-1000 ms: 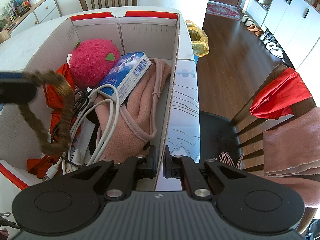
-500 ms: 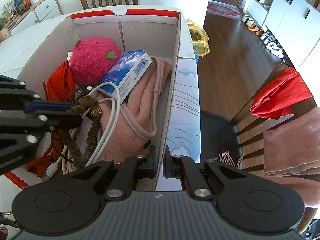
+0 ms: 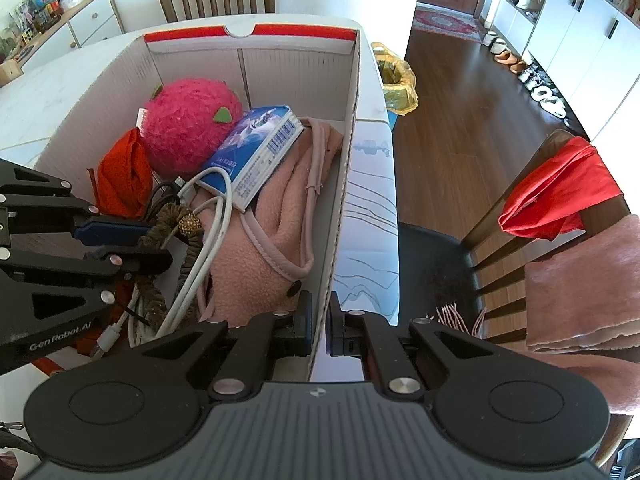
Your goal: Organize objects
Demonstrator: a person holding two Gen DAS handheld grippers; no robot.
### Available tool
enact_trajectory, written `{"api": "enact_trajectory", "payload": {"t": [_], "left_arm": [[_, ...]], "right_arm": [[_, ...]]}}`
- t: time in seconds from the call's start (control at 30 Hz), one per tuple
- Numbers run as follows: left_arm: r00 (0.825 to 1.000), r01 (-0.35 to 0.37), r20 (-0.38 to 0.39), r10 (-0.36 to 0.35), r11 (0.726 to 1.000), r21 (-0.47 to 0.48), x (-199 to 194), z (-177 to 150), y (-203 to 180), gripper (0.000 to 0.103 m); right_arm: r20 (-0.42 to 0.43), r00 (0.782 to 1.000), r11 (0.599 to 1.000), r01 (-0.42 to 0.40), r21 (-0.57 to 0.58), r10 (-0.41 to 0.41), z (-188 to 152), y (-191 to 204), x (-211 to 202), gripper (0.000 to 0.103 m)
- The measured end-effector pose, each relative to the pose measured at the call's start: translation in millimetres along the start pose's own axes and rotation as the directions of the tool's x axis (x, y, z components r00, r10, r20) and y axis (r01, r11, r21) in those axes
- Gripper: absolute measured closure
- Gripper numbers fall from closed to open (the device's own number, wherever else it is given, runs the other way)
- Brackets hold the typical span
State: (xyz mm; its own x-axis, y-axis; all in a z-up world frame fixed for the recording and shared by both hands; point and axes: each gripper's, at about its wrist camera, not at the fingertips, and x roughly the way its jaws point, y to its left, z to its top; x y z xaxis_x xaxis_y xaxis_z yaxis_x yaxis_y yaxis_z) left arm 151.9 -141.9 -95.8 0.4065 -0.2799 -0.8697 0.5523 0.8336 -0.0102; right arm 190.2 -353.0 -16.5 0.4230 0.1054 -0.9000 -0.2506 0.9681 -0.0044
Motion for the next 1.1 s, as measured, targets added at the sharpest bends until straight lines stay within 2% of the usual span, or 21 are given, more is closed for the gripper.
{"api": "enact_trajectory", "payload": {"t": [0.07, 0.1, 0.23, 0.57, 0.8, 1.1], "left_arm": [[1.000, -0.006, 0.014, 0.006, 1.000, -0.007, -6, -1, 0, 0.054], [1.000, -0.008, 0.025, 0.008, 1.000, -0.010, -10, -2, 0, 0.051], [0.999, 0.000, 0.045, 0.002, 0.999, -0.041, -22, -6, 3, 0.048], [0.988, -0.016, 0.152, 0.039, 0.989, -0.149, -66, -16, 8, 0.023], [0.965, -0.022, 0.248, 0.082, 0.972, -0.235, -100, -24, 7, 0.016], [0.937, -0.040, 0.328, 0.123, 0.968, -0.249, -133, -38, 6, 0.008]], "right_arm": [[0.005, 1.000, 1.000, -0.003, 0.002, 0.003, 0, -1, -3, 0.097], [0.007, 1.000, 1.000, -0.004, 0.001, 0.004, 0, -1, -4, 0.097], [0.015, 1.000, 1.000, -0.007, -0.002, 0.007, 0, -2, -10, 0.097], [0.049, 0.998, 0.999, -0.028, -0.025, 0.029, -2, -4, -34, 0.097], [0.143, 0.989, 0.997, -0.032, -0.075, 0.042, 1, -6, -71, 0.097], [0.241, 0.968, 0.996, -0.053, -0.078, 0.070, -7, 0, -112, 0.097]]}}
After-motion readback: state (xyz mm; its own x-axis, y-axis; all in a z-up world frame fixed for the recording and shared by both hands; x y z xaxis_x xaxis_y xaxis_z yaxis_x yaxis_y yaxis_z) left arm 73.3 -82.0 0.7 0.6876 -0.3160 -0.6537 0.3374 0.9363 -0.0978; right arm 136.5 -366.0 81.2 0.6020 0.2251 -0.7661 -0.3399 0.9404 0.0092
